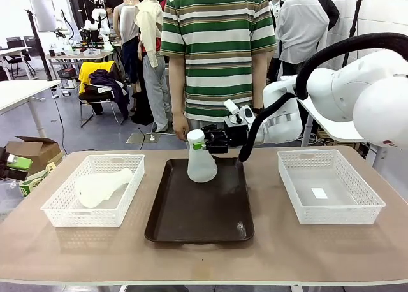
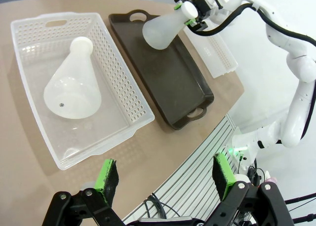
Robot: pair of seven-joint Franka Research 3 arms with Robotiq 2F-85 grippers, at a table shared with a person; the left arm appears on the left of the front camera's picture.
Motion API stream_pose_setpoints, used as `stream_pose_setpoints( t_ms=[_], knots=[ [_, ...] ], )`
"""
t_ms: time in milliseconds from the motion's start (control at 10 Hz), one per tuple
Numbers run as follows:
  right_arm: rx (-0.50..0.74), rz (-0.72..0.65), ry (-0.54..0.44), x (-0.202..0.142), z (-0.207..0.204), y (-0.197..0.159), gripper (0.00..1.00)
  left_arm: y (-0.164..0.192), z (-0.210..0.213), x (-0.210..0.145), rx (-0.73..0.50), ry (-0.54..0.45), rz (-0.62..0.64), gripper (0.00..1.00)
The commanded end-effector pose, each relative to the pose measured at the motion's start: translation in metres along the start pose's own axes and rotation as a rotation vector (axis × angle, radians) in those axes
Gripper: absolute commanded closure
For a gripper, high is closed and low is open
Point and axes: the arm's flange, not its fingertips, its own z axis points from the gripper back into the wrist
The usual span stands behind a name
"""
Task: Prepare the laboratory tools.
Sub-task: Place the picked Big flask upright in the Handle tray as instructed by the person.
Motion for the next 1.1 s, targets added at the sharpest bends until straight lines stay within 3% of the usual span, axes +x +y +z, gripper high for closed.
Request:
stream_pose_setpoints(
  t_ms=[0, 400, 900, 1000],
  knots=[
    [-0.011, 0.018, -0.050, -0.002, 0.001, -0.007, 1.00, 0.002, 0.000, 0.001, -0.019, -0.021, -0.021, 0.00],
    [-0.018, -0.073, -0.054, -0.014, 0.003, -0.012, 1.00, 0.002, 0.000, 0.001, -0.019, -0.021, -0.021, 0.00],
    [-0.016, -0.095, 0.012, -0.006, 0.002, -0.008, 0.06, 0.002, 0.000, 0.001, -0.019, -0.021, -0.021, 0.00],
    [-0.016, -0.099, 0.037, -0.004, 0.002, -0.006, 0.00, 0.002, 0.000, 0.001, -0.019, -0.021, -0.021, 0.00]
  ],
)
